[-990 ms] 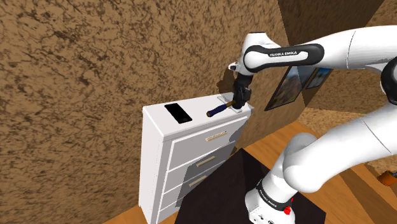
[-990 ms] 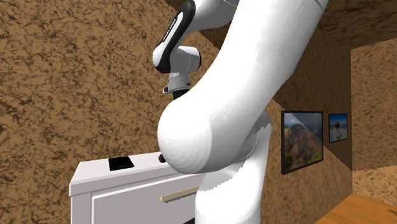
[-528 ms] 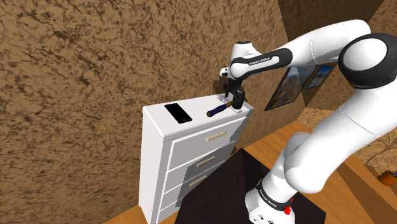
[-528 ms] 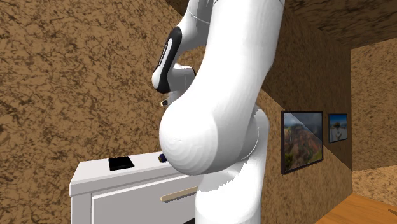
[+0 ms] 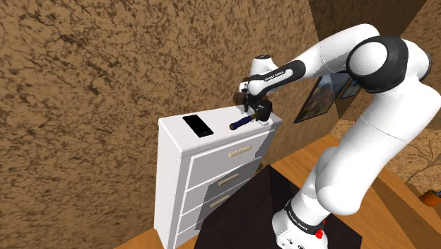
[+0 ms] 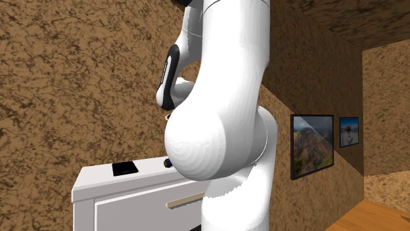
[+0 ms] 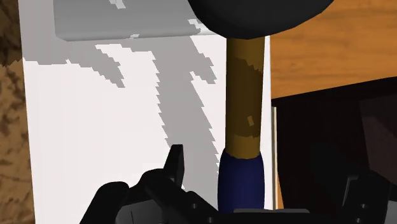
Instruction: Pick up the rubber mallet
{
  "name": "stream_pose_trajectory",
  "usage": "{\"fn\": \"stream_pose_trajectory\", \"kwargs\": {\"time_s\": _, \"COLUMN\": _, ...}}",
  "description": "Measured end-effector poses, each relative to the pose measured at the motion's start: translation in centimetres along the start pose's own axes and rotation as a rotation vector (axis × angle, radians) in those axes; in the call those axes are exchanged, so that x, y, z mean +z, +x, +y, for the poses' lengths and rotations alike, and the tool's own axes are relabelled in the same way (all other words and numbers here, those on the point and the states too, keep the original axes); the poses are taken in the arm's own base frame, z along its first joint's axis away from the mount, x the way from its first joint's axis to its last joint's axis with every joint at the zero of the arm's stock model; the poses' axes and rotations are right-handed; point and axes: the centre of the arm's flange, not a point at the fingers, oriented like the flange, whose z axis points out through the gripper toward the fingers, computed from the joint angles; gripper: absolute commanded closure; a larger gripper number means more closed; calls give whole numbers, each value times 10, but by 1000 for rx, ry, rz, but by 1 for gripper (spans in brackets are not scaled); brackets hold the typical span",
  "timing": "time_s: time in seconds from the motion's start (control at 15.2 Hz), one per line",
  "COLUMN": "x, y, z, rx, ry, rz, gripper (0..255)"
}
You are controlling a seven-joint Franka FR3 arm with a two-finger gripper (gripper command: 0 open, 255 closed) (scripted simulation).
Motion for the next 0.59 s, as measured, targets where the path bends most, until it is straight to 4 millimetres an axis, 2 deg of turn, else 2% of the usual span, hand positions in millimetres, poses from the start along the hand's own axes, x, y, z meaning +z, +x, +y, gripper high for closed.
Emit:
{"fn": "stream_pose_trajectory", "kwargs": {"time_s": 0.2, "x": 12, "y": 3, "z": 1, "rx": -1, "ry": 0, "rz": 0, "gripper": 0}}
{"fn": "stream_pose_trajectory", "kwargs": {"time_s": 0.26, "x": 13, "y": 3, "z": 1, "rx": -1, "ry": 0, "rz": 0, "gripper": 255}}
{"fn": "stream_pose_trajectory", "kwargs": {"time_s": 0.59, "x": 14, "y": 4, "z": 0, "rx": -1, "ry": -2, "rz": 0, "gripper": 255}}
